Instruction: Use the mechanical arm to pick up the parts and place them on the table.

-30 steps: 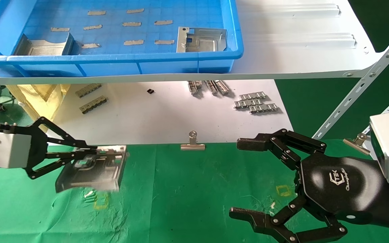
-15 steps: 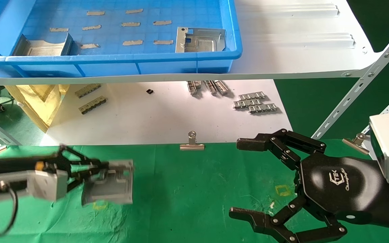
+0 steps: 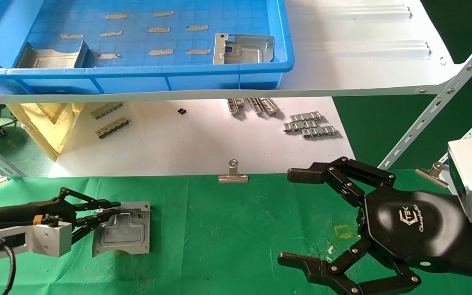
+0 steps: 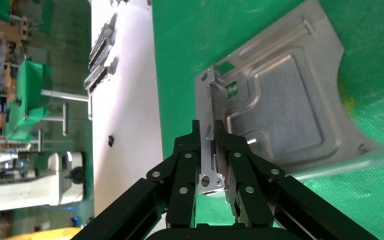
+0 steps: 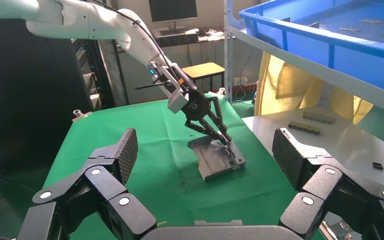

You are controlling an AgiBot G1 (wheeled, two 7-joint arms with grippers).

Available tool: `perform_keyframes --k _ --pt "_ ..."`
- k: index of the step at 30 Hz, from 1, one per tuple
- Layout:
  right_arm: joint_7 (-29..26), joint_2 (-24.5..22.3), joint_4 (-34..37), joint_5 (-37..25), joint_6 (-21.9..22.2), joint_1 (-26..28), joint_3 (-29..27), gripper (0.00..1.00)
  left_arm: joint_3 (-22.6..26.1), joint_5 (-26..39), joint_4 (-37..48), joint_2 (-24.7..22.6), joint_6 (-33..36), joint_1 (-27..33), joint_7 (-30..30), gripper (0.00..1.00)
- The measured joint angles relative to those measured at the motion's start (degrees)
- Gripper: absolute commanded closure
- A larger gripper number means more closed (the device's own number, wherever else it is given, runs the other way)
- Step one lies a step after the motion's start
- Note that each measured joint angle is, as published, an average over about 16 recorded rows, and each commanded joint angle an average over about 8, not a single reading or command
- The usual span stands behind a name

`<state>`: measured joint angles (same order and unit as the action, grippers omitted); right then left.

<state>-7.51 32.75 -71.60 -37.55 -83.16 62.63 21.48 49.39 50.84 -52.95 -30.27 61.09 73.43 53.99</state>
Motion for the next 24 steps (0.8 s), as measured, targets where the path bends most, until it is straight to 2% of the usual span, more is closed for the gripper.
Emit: perform_keyframes --k 6,18,24 --pt "0.0 0.0 0.0 0.0 0.0 0.0 0.0 0.0 -0.65 -4.44 4.7 -0.59 5.91 0.53 -3.39 0.0" --pt "0.0 0.0 0.0 0.0 0.01 0.0 0.0 0.0 -2.02 -17.27 19.85 -3.89 21.23 2.78 -22.01 0.0" --pt "0.0 -0.01 0.01 0.01 0.01 -0.01 0.0 0.0 -2.67 -20.87 24.66 -5.25 24.53 3.08 -26.72 0.0"
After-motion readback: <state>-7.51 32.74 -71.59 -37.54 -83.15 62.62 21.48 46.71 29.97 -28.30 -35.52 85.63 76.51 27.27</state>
